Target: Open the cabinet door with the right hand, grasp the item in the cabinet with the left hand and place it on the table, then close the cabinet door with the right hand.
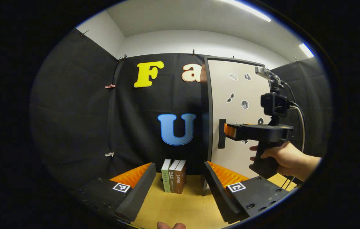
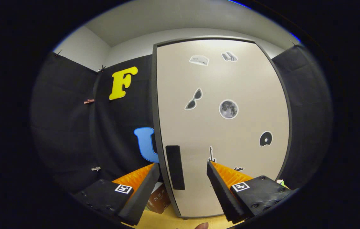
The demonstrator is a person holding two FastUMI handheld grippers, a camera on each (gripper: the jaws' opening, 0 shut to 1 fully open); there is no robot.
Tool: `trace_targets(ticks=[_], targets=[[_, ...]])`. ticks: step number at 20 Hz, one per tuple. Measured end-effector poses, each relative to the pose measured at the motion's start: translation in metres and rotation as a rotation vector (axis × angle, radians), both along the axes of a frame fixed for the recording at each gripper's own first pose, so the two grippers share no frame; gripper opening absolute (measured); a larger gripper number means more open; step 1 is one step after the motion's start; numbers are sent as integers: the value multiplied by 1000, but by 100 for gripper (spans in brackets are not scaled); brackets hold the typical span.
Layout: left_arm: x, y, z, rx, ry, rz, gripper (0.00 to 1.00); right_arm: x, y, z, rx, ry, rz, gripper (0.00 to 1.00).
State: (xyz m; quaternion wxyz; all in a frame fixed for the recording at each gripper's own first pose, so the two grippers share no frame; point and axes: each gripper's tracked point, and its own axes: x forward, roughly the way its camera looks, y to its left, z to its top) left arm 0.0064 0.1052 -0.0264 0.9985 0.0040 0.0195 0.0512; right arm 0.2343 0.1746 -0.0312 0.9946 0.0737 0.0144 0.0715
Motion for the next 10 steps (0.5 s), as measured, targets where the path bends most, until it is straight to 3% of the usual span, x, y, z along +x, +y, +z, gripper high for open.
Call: trace_targets(ticks=[5, 9, 10], targets=[[6, 10, -7, -24, 16, 3, 95, 40, 14, -30, -68, 25, -15, 96], [10, 16, -14, -31, 26, 10, 95, 55, 21, -40, -136, -3, -25, 72], [11, 18, -15, -36, 26, 13, 95, 58, 25, -40, -132, -6, -23, 55]])
